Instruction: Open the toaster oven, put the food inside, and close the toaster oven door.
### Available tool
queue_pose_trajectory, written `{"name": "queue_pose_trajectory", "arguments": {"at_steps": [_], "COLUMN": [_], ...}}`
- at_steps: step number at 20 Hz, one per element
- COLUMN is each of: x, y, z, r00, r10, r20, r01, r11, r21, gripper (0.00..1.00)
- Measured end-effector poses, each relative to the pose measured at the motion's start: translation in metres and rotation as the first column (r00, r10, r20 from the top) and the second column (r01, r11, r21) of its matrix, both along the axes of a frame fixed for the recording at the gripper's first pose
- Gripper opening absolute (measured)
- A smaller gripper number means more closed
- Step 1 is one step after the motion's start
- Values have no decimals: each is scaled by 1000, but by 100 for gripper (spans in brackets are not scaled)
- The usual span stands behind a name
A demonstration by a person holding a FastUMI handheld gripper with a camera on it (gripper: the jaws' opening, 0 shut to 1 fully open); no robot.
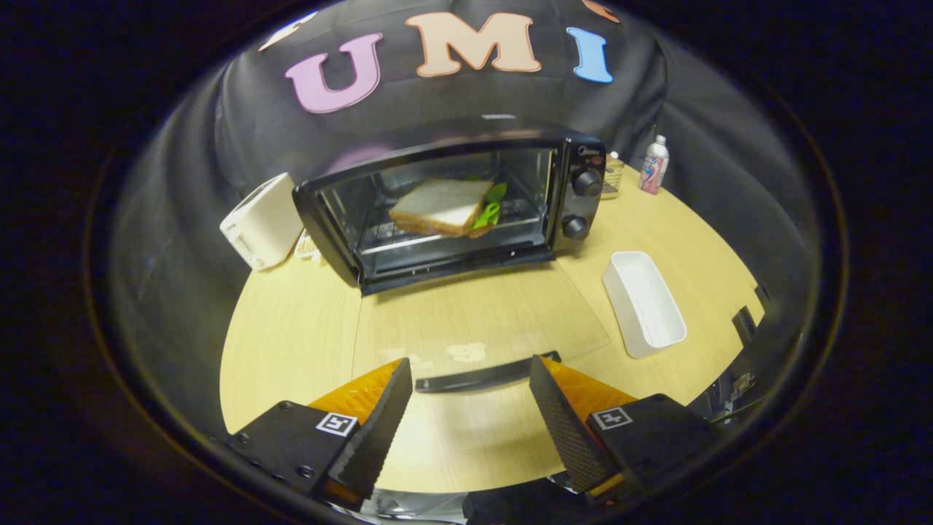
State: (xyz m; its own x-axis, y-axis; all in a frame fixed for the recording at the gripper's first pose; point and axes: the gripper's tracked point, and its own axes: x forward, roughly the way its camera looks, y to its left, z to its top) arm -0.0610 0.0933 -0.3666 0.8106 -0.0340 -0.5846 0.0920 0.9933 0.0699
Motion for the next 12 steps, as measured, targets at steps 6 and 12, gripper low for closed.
{"name": "queue_pose_trajectory", "arguments": {"at_steps": [6,12], "x": [-2,9], "y": [-12,-10], "z": [-47,-70], "r00": [996,987], "r10": [22,9], "r20": [-84,-163], "r01": [-22,-9], "r11": [1000,1000], "r21": [1,3], "gripper": [100,99]}}
